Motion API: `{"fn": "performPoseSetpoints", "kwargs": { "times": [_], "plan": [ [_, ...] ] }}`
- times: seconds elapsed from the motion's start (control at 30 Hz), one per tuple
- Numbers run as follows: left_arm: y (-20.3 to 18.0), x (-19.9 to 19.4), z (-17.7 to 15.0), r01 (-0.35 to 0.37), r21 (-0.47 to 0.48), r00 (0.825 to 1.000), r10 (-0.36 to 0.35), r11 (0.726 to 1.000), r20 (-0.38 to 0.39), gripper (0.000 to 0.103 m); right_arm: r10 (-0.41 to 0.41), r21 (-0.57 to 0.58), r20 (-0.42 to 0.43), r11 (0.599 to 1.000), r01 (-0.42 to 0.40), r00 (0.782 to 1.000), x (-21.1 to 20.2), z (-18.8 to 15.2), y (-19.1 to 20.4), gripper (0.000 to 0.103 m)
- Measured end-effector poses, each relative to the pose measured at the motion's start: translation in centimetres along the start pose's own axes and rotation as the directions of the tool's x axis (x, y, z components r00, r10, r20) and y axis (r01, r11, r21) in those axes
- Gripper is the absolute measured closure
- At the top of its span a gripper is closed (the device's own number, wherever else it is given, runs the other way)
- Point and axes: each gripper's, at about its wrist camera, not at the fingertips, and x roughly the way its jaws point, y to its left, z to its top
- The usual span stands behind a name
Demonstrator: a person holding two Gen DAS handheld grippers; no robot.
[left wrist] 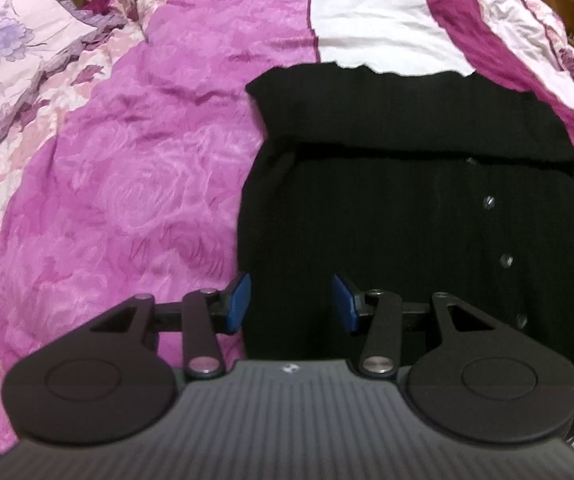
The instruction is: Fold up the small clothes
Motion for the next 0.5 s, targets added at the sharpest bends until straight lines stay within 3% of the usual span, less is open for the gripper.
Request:
{"fn": "performPoseSetpoints", "kwargs": {
  "times": [0.07, 0.23, 0.4, 0.5],
  "plan": [
    [0.1, 0.0, -0.5, -0.011, 0.002, 1.0, 0.011, 1.0, -0.014, 0.055, 0.001, -0.014, -0.001, 1.0, -0.001, 1.0, -0.3, -0.8, 0.0, 0.029],
    [0.5, 0.2, -1.7, -0.001, -0.009, 0.998, 0.0, 1.0, -0.056, 0.055, -0.022, -0.092, -0.02, 0.996, 0.02, 1.0, -0.6, -1.7, 0.7, 0.027],
    [0.8, 0.0, -2.5, 0.009, -0.017, 0.998, -0.01, 1.0, -0.068, 0.055, -0.034, -0.082, -0.059, 0.996, 0.029, 0.998, -0.5, -2.1, 0.4, 0.026],
    [0.6, -0.3, -2.8, 0.017, -0.004, 0.997, -0.017, 1.0, -0.07, 0.048, -0.031, -0.08, -0.087, 0.997, 0.024, 0.996, -0.3, -2.5, 0.2, 0.026]
  ]
}}
